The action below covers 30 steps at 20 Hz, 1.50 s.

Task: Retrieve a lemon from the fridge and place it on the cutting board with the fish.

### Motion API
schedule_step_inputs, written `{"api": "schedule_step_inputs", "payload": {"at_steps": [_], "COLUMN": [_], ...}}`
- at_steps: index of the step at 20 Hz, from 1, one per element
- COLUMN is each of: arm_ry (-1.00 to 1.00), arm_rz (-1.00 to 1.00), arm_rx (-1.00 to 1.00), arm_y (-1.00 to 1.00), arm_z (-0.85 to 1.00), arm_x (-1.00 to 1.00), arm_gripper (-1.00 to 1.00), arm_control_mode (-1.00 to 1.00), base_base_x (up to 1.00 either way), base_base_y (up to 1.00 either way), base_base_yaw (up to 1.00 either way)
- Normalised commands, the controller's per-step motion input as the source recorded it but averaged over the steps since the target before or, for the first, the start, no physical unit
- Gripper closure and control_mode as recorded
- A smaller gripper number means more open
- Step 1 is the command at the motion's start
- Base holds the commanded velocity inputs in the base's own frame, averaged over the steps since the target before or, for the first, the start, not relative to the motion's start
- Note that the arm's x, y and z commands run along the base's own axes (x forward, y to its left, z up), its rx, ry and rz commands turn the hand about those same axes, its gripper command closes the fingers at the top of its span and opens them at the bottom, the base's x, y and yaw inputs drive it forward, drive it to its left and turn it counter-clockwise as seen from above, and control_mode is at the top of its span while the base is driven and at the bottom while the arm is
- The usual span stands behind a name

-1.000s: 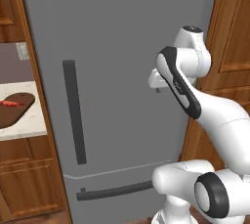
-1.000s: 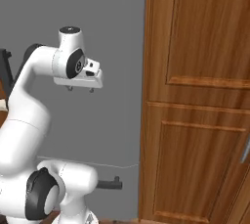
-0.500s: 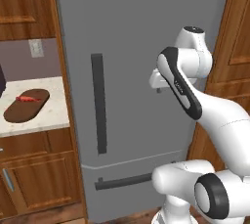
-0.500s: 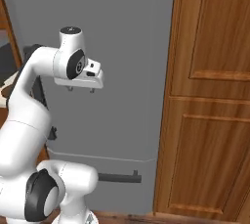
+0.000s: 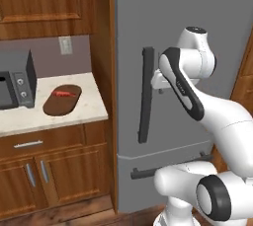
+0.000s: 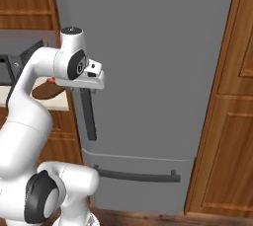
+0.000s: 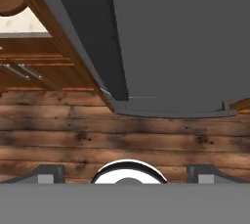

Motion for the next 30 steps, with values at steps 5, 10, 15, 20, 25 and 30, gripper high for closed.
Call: {"api": "schedule_step_inputs", "payload": {"at_steps": [5,10,15,20,25,30], "arm_ry": [0.0,0.0,0.0,0.0,0.0,-0.26], "arm_rz": [0.0,0.0,0.0,0.0,0.0,0.02], "arm_rx": [0.0,0.0,0.0,0.0,0.0,0.0], "arm_y": [0.0,0.0,0.0,0.0,0.0,-0.05], "arm_z": [0.0,0.0,0.0,0.0,0.0,-0.19], "arm_x": [0.0,0.0,0.0,0.0,0.03,0.25], "arm_gripper": [-1.0,-1.0,-1.0,-1.0,-1.0,-1.0], "arm_control_mode": [1.0,1.0,1.0,1.0,-1.0,-1.0], "base_base_x": [-0.29,-0.51,-0.47,-0.26,-0.02,0.0], "base_base_y": [0.52,0.01,0.01,0.07,0.0,0.0], "base_base_yaw": [-0.06,-0.1,-0.06,-0.02,0.0,0.0]}}
